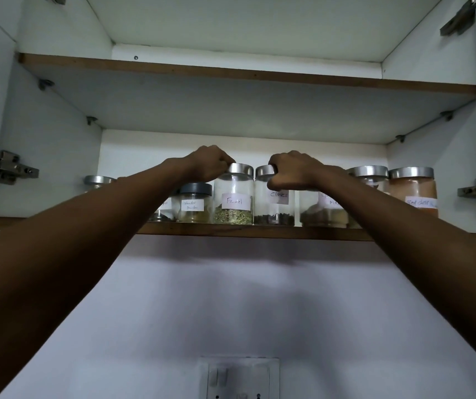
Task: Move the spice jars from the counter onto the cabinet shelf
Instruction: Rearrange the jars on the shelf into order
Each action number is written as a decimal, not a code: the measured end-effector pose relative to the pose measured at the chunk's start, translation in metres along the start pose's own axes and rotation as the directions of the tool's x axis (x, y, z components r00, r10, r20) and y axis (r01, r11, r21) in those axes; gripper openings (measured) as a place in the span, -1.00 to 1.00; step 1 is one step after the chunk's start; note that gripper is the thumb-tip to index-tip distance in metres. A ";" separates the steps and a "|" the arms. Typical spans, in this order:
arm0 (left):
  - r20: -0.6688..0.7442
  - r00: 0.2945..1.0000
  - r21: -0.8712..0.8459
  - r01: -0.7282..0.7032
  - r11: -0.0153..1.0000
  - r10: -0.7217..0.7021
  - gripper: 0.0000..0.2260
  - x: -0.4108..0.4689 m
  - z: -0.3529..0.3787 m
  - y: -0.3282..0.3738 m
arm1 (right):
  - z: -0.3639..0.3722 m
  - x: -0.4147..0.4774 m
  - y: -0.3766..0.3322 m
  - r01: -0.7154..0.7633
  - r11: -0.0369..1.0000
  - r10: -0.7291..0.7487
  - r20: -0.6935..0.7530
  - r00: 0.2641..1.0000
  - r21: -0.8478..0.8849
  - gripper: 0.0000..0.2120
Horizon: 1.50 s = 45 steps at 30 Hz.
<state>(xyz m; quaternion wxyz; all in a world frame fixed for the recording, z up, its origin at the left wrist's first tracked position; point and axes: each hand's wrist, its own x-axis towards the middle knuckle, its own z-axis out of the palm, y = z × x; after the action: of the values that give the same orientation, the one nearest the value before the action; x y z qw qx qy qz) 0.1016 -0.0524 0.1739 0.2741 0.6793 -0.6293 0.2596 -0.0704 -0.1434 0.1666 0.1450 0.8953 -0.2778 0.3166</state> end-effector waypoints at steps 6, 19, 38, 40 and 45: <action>0.025 1.000 0.051 0.013 0.999 -0.014 -0.76 0.013 0.014 -0.014 | 0.012 0.011 -0.003 -0.025 0.997 0.024 -0.006 1.000 -0.069 -0.78; 0.077 0.991 0.289 0.082 0.954 -0.109 -0.63 0.032 0.039 -0.036 | 0.047 0.047 -0.014 -0.104 0.967 0.109 0.009 0.994 -0.231 -0.63; 0.152 0.964 0.422 0.136 0.896 -0.218 -0.45 0.063 0.080 -0.082 | 0.095 0.101 0.001 -0.153 0.979 0.162 0.066 0.985 -0.134 -0.53; 0.149 0.961 0.449 0.144 0.882 -0.233 -0.42 0.065 0.082 -0.083 | 0.096 0.104 0.002 -0.145 0.983 0.154 0.076 0.985 -0.108 -0.55; 0.140 0.954 0.512 0.160 0.844 -0.266 -0.39 0.068 0.087 -0.081 | 0.102 0.110 0.012 -0.138 0.989 0.143 0.097 0.985 -0.052 -0.72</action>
<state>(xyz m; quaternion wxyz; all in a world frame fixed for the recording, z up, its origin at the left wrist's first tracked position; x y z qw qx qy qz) 0.1885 -0.1572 0.1554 0.0516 0.8156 -0.4870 0.3083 0.0431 -0.2418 0.1613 0.1284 0.8848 -0.3541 0.2745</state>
